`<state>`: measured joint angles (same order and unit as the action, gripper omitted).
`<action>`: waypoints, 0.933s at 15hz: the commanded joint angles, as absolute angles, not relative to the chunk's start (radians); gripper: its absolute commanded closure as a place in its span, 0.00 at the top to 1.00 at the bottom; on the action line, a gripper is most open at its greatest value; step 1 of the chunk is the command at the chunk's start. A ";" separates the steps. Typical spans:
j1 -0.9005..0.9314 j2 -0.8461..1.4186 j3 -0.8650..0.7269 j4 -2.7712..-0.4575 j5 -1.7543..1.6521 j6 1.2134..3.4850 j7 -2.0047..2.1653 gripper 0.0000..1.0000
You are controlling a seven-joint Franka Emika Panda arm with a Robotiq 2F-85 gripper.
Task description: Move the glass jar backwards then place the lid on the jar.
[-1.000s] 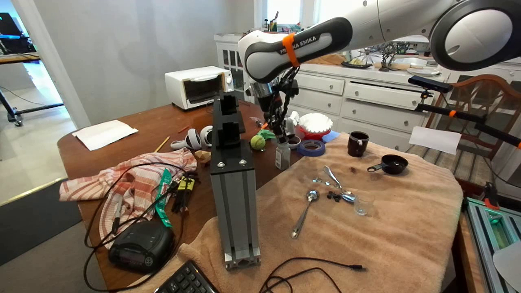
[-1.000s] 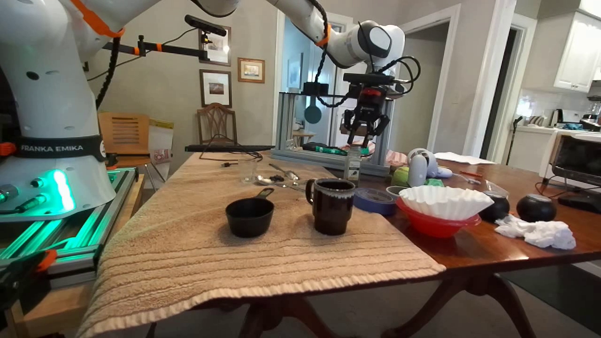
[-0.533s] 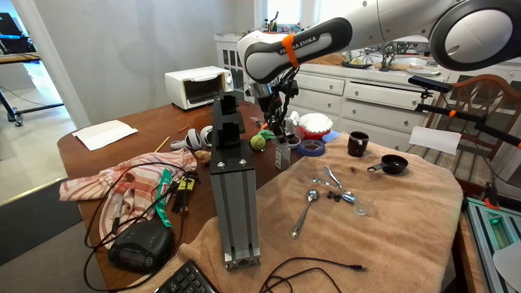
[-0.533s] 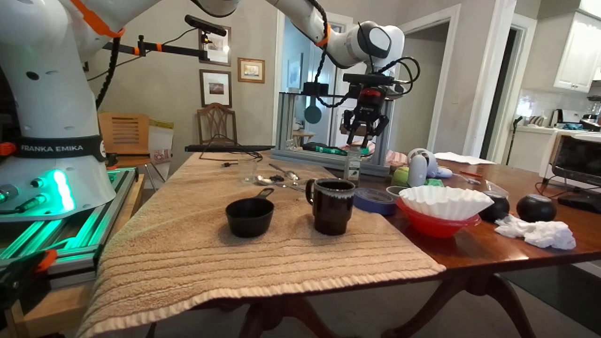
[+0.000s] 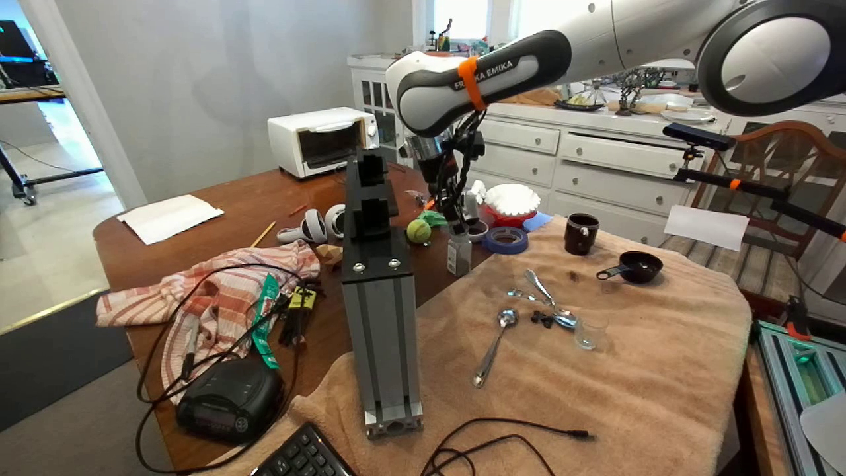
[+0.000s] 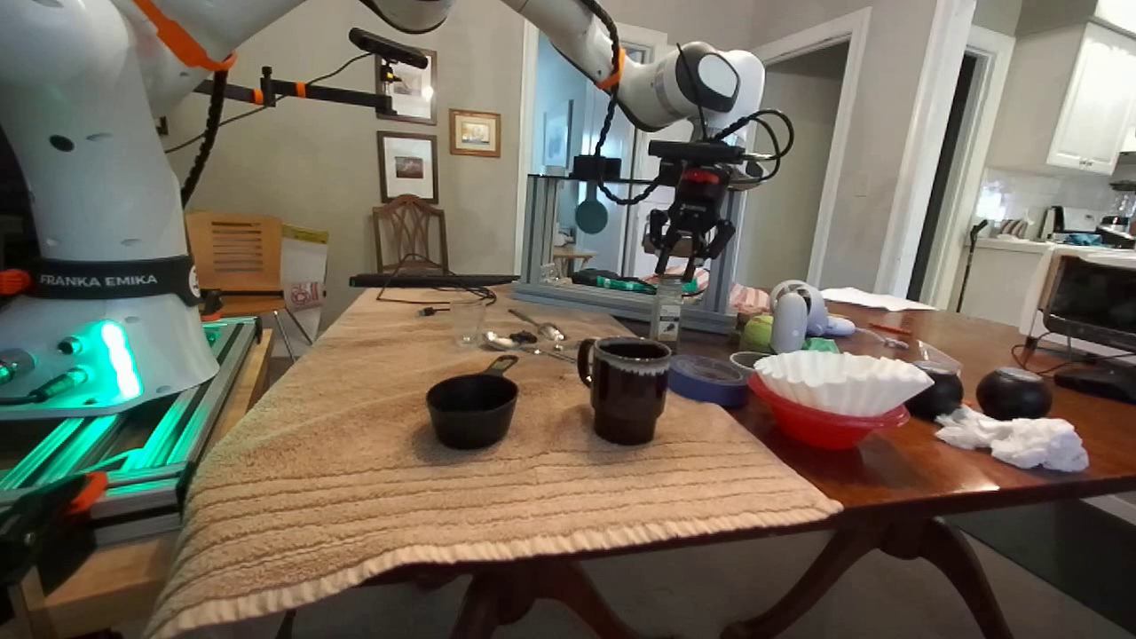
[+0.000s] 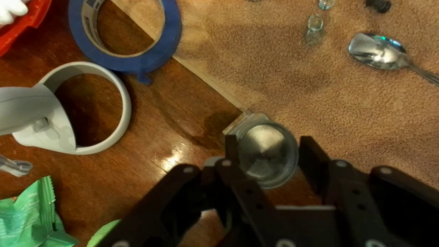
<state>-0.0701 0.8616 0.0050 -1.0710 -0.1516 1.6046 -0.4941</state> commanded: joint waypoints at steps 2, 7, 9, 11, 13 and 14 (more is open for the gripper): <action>-0.078 0.886 0.014 -1.033 -0.154 1.573 -0.504 0.39; -0.080 0.886 0.015 -1.031 -0.152 1.570 -0.503 0.95; -0.080 0.885 0.015 -1.031 -0.152 1.569 -0.503 1.00; -0.081 0.877 0.017 -1.034 -0.149 1.563 -0.504 1.00; -0.086 0.839 0.022 -1.059 -0.134 1.585 -0.493 1.00; -0.088 0.818 0.023 -1.070 -0.129 1.593 -0.487 1.00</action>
